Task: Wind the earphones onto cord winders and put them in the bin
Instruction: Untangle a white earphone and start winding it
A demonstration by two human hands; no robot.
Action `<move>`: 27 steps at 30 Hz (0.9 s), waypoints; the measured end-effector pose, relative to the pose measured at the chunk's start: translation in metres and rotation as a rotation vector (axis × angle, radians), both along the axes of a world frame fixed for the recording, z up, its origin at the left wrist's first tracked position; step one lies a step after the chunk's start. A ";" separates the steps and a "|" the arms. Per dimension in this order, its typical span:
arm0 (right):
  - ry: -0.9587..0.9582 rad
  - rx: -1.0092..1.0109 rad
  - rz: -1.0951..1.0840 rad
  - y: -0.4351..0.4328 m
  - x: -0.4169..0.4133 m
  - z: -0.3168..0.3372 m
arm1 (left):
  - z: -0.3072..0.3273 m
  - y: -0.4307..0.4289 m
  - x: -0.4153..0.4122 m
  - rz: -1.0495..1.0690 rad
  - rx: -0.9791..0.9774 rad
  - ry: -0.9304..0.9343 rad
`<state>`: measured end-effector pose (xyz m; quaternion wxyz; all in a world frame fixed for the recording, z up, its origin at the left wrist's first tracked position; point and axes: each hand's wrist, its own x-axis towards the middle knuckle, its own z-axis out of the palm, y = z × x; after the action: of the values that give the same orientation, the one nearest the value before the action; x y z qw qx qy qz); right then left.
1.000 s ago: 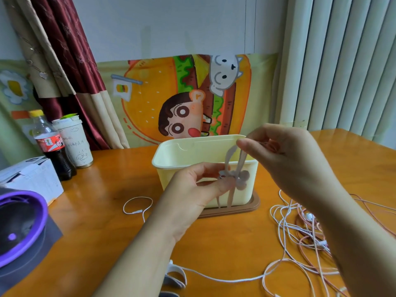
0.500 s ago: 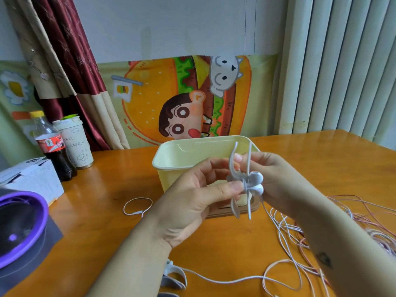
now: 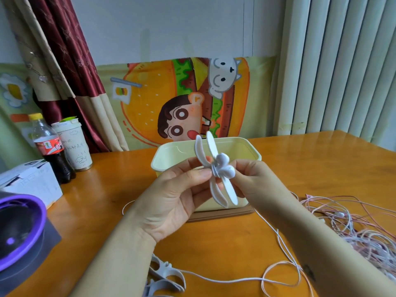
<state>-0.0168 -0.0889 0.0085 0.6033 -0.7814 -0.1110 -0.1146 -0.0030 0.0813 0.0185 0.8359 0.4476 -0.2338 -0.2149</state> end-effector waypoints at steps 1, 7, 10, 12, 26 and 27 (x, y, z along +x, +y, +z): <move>-0.007 -0.014 -0.002 0.001 -0.001 0.001 | -0.001 0.001 0.002 0.008 -0.019 0.007; -0.081 -0.260 0.054 0.008 -0.008 0.002 | 0.000 0.003 0.005 0.220 0.001 0.057; -0.132 -0.373 0.081 0.010 -0.011 0.003 | -0.001 0.002 0.004 0.348 0.067 0.069; -0.121 -0.460 0.056 0.009 -0.011 0.005 | -0.002 0.003 0.005 0.406 0.106 0.065; -0.406 -0.433 -0.223 -0.015 -0.022 0.037 | -0.004 -0.003 -0.004 0.475 0.681 -0.443; -0.406 -0.414 -0.235 -0.016 -0.022 0.036 | -0.003 -0.003 -0.004 0.457 0.692 -0.454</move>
<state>-0.0386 -0.1047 0.0445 0.3796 -0.8563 -0.1590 -0.3121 -0.0073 0.0782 0.0153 0.5912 0.7757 -0.2205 0.0126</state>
